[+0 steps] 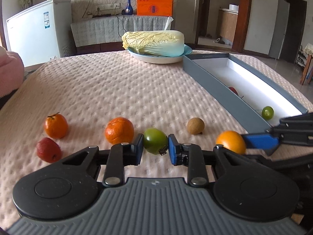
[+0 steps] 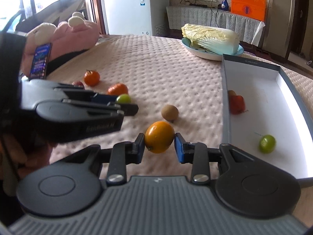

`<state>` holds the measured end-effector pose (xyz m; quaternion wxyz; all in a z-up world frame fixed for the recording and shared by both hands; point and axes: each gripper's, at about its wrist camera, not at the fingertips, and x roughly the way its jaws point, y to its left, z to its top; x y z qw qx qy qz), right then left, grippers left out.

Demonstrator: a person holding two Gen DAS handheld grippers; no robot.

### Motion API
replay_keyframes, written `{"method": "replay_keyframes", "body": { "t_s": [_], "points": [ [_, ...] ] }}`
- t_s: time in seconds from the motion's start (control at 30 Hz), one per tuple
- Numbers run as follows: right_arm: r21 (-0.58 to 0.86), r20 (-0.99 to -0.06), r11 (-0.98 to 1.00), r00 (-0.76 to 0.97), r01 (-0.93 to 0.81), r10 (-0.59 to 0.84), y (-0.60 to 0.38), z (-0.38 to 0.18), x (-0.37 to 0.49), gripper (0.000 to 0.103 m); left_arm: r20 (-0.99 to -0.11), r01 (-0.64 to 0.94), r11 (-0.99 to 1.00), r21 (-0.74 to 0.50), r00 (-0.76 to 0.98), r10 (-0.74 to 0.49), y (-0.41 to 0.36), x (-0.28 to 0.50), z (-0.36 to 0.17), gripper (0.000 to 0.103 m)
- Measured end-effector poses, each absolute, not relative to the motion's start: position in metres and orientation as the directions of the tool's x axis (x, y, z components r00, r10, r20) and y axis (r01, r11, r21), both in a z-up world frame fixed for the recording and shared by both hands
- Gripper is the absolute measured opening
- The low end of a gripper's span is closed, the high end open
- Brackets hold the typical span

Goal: Organize fruits
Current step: 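Grasp the green lime with the left gripper while the right gripper holds the orange, then carry the green lime and the orange over the grey box with both grippers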

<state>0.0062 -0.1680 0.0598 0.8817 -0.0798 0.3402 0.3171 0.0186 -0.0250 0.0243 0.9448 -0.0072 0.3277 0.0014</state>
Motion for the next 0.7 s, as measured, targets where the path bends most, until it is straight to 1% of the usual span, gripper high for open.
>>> {"method": "replay_keyframes", "body": {
  "t_s": [0.4, 0.7],
  "points": [
    [0.097, -0.575, 0.790, 0.614, -0.605, 0.541, -0.165, 0.077, -0.003, 0.036, -0.610, -0.047, 0.999, 0.020, 0.791, 0.050, -0.011, -0.010, 0.032, 0.031],
    [0.105, -0.550, 0.806, 0.642, -0.582, 0.535, -0.193, 0.084, -0.010, 0.036, -0.592, -0.021, 1.000, 0.008, 0.806, 0.022, -0.023, -0.015, 0.037, 0.031]
  ]
}}
